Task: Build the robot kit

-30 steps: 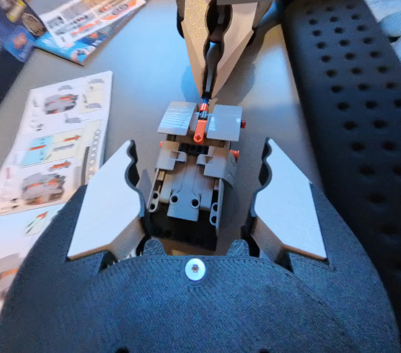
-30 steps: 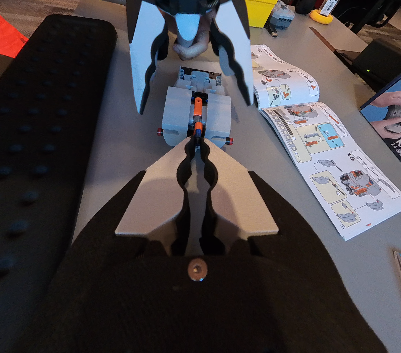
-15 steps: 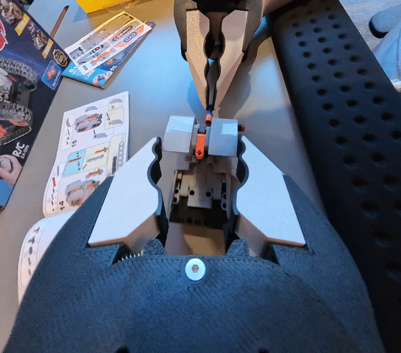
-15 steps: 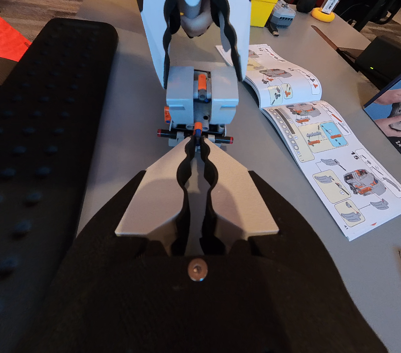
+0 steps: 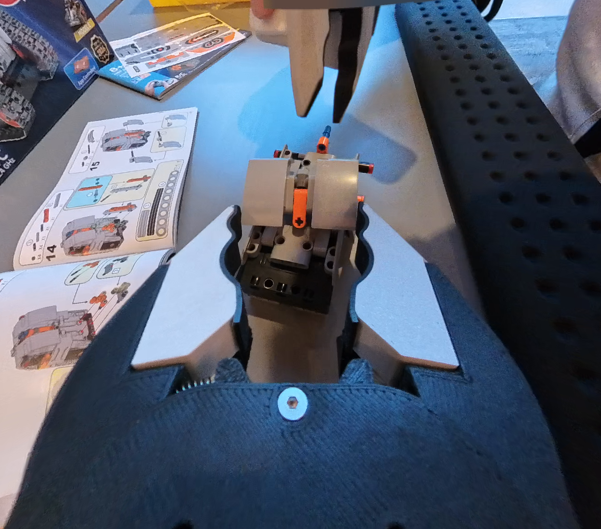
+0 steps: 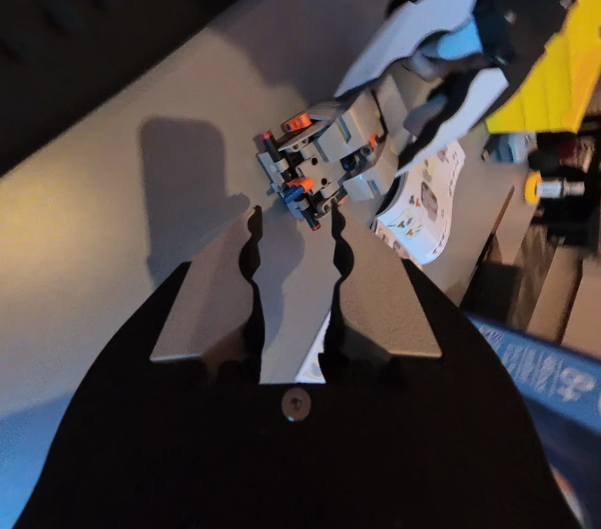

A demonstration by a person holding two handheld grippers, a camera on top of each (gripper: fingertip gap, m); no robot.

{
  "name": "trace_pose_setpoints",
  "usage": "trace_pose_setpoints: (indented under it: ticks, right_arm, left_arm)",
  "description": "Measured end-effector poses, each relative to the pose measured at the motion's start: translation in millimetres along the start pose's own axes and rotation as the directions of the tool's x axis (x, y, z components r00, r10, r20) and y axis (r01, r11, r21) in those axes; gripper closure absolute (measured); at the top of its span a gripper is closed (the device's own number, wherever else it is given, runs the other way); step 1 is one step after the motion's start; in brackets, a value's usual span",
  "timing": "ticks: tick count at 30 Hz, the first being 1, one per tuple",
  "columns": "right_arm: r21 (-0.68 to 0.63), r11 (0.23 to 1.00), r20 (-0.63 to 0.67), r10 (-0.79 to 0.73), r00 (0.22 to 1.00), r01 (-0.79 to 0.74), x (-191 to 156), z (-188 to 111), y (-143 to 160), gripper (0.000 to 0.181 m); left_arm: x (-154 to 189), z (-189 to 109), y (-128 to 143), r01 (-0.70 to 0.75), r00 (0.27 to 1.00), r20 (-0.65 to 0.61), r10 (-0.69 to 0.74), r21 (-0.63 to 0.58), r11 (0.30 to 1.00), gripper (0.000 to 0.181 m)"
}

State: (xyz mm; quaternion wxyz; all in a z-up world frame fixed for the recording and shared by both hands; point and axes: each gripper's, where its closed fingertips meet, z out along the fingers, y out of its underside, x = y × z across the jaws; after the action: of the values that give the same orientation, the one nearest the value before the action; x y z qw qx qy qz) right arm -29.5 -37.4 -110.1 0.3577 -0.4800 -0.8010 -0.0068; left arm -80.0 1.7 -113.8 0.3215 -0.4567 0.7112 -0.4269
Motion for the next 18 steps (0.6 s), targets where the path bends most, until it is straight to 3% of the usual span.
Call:
trace_pose_setpoints:
  ticks: [3, 6, 12, 18]
  right_arm:
    - [-0.038, 0.984, 0.127, -0.168, 0.978, 0.174, 0, 5, 1, 0.149]
    - [-0.043, 0.960, 0.162, -0.267, 0.950, 0.277, 2, 8, -2, 0.151]
    - [-0.066, 0.934, 0.179, -0.336, 0.925, 0.351, -1, 11, -3, 0.161]
    - [-0.090, 0.930, 0.190, -0.334, 0.923, 0.355, -2, 15, 2, 0.154]
  left_arm:
    - [0, 1, -1, 0.002, 1.000, -0.016, -0.002, 0.036, 0.999, 0.111]
    - [0, 2, -2, -0.003, 1.000, -0.030, 0.004, 0.046, 0.999, 0.111]
    - [0, 5, -4, -0.039, 0.998, -0.038, 0.041, 0.049, 0.998, 0.111]
    - [-1, 4, -7, -0.034, 0.999, -0.034, 0.036, 0.070, 0.997, 0.111]
